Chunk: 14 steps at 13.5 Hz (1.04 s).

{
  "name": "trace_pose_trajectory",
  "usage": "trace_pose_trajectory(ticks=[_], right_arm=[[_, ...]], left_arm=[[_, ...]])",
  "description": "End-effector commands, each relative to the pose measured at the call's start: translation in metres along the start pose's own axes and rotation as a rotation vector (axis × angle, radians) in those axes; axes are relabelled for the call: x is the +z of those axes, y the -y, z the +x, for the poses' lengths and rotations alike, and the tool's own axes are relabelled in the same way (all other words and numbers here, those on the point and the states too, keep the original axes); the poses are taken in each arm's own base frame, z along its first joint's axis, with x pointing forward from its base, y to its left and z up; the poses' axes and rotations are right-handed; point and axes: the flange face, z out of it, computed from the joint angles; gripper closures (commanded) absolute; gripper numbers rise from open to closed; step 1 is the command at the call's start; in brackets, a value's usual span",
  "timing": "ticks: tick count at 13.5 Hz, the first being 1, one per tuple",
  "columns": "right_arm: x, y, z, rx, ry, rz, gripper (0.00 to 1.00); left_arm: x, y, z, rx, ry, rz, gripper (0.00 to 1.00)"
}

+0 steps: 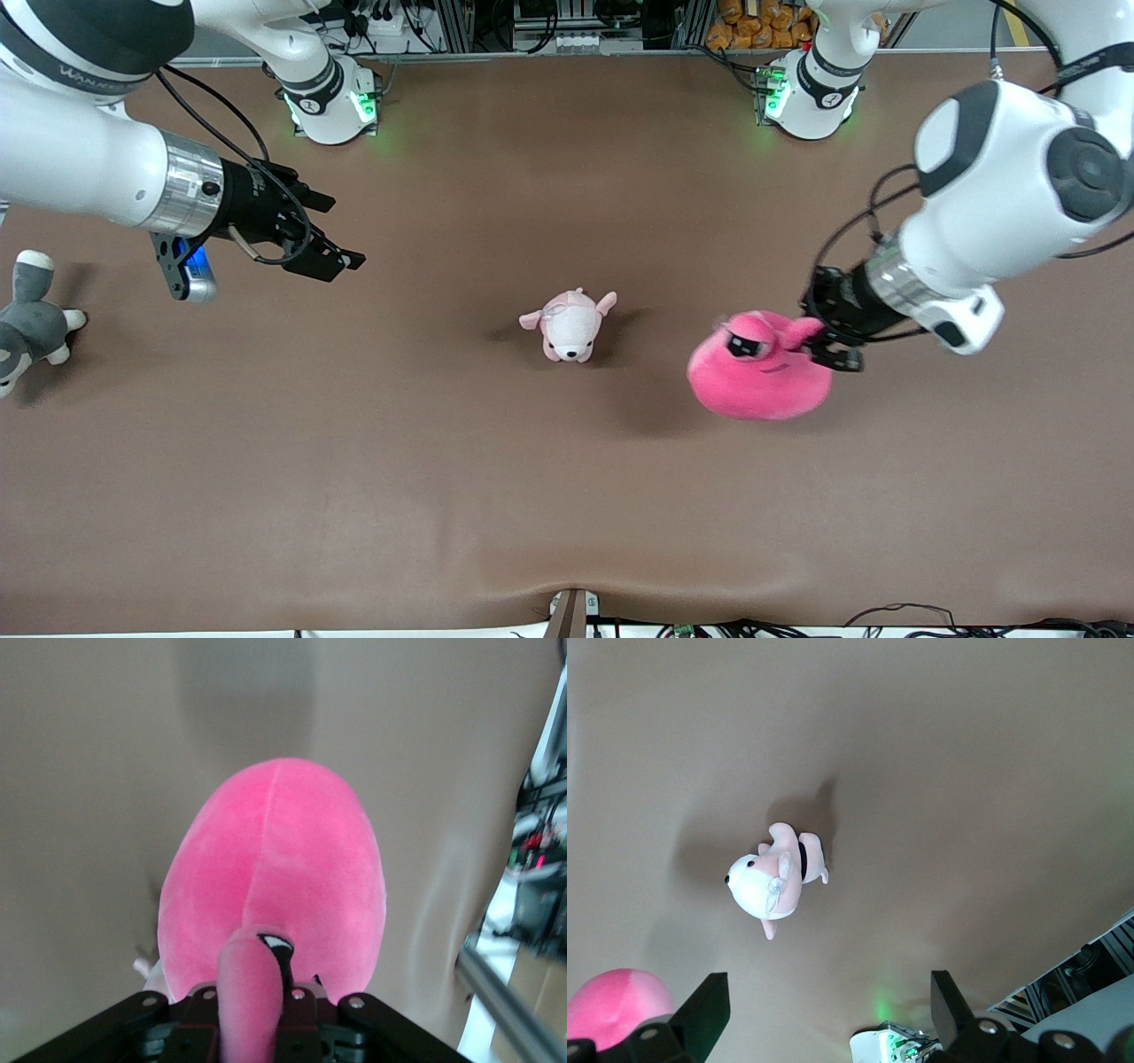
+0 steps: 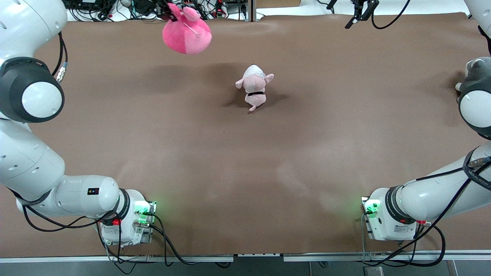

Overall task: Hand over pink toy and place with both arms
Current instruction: 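Lift the pink toy with the left gripper while the right gripper approaches, then bring the pink toy to the right gripper and grasp it there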

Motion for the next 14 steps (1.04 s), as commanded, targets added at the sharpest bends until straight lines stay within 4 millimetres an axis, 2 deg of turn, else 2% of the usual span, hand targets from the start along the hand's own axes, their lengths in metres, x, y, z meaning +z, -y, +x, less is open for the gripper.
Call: trace_pose_trajectory(ticks=[1, 6, 9, 11, 14], right_arm=[[0.000, 0.003, -0.007, 0.022, 0.017, -0.006, 0.00], [0.014, 0.021, -0.047, 0.105, 0.029, 0.048, 0.00], [0.039, 0.044, -0.075, 0.214, 0.045, 0.108, 0.00], [0.059, 0.056, -0.082, 0.251, 0.042, 0.123, 0.00], [0.096, 0.065, -0.100, 0.240, 0.023, 0.078, 0.00]], left_arm=[[-0.009, 0.010, -0.043, 0.067, 0.050, 0.008, 1.00], [0.021, 0.051, -0.149, 0.131, 0.091, 0.044, 1.00], [0.042, 0.065, -0.203, 0.106, 0.138, 0.050, 1.00], [0.049, 0.067, -0.221, 0.085, 0.162, 0.039, 1.00], [0.056, 0.073, -0.238, 0.059, 0.190, 0.024, 1.00]])
